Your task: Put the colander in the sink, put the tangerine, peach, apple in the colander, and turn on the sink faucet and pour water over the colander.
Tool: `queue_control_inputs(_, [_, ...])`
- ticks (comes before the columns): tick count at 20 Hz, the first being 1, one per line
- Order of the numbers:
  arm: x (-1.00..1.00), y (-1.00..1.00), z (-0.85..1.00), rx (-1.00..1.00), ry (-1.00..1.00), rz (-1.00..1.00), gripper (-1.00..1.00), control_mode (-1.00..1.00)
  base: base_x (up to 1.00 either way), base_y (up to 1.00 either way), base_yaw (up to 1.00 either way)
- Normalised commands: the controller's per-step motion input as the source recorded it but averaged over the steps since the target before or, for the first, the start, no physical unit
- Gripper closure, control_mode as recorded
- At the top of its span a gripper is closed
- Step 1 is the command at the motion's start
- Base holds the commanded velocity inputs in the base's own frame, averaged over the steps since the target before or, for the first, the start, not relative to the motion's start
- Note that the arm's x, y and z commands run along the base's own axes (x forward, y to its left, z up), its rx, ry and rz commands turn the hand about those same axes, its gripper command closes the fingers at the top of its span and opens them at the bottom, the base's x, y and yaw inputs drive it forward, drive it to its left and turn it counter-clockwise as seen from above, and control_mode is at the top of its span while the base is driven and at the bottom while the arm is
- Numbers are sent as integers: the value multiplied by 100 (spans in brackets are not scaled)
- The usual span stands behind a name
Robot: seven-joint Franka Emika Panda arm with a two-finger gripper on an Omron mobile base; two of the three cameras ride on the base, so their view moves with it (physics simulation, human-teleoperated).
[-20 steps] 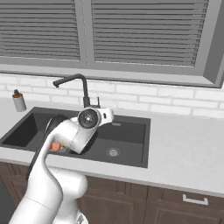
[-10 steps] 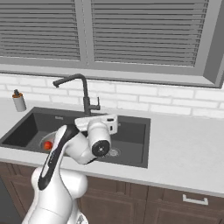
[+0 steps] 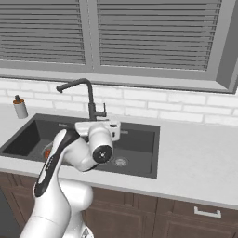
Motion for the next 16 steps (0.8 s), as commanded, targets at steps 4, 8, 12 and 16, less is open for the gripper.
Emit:
queue_control_inputs(4, [14, 54, 0, 1, 11, -3, -100, -100, 0, 0, 0])
queue_control_inputs(8, [34, 34, -10, 0, 2, -3, -100, -100, 0, 0, 0])
queue_control_inputs(12, [47, 2, -24, 0, 0, -7, -100, -100, 0, 0, 0])
queue_control_inputs(16, [49, 0, -29, 0, 0, -13, -100, -100, 0, 0, 0])
